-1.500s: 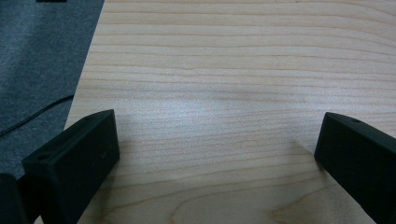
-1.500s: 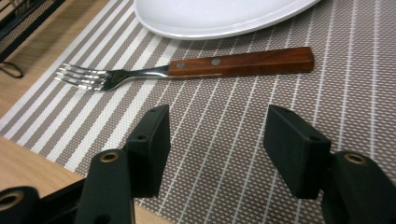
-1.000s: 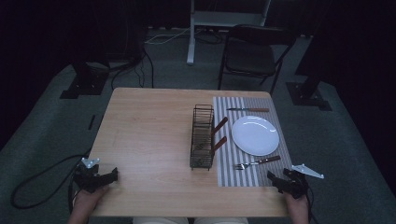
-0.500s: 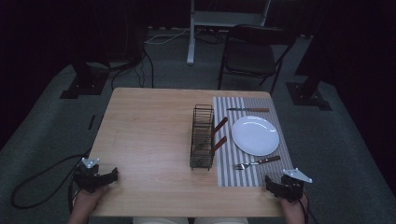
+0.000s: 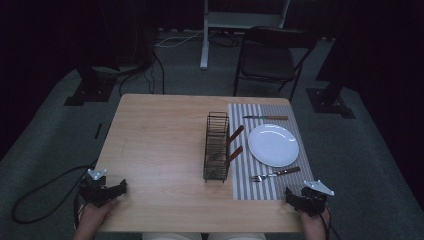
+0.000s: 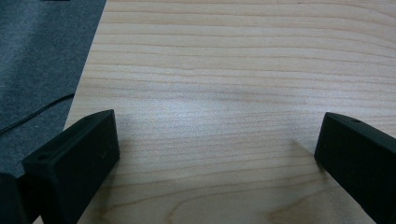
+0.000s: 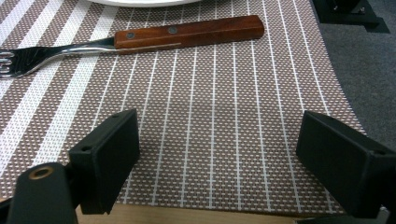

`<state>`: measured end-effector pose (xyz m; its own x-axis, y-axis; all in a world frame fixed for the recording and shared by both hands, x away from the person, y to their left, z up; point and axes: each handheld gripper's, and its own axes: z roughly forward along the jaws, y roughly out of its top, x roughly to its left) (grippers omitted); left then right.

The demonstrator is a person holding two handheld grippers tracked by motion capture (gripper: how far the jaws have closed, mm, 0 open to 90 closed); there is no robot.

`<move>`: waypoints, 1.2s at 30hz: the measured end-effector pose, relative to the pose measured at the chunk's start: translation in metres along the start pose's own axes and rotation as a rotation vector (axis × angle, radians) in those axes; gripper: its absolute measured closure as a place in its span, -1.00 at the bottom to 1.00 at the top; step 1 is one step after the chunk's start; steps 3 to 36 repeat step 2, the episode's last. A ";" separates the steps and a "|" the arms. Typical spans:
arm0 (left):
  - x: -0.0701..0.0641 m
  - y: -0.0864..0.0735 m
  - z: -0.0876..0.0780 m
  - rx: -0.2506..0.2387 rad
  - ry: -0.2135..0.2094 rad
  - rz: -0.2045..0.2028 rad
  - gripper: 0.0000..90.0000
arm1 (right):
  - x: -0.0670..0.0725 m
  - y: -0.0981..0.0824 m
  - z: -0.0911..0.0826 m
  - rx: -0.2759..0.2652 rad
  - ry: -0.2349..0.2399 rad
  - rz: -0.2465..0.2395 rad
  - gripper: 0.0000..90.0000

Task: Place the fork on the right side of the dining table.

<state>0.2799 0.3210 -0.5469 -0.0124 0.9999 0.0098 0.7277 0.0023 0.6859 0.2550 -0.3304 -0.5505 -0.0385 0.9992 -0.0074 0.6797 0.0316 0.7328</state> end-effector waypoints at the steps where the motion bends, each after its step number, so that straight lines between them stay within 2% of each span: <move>1: 0.000 0.000 0.000 0.000 0.000 0.000 -0.99 | 0.000 0.000 0.000 0.000 0.001 0.000 -0.71; 36: 0.000 0.000 0.000 0.000 0.000 0.000 -0.99 | 0.000 0.000 0.000 0.000 0.001 0.000 -0.71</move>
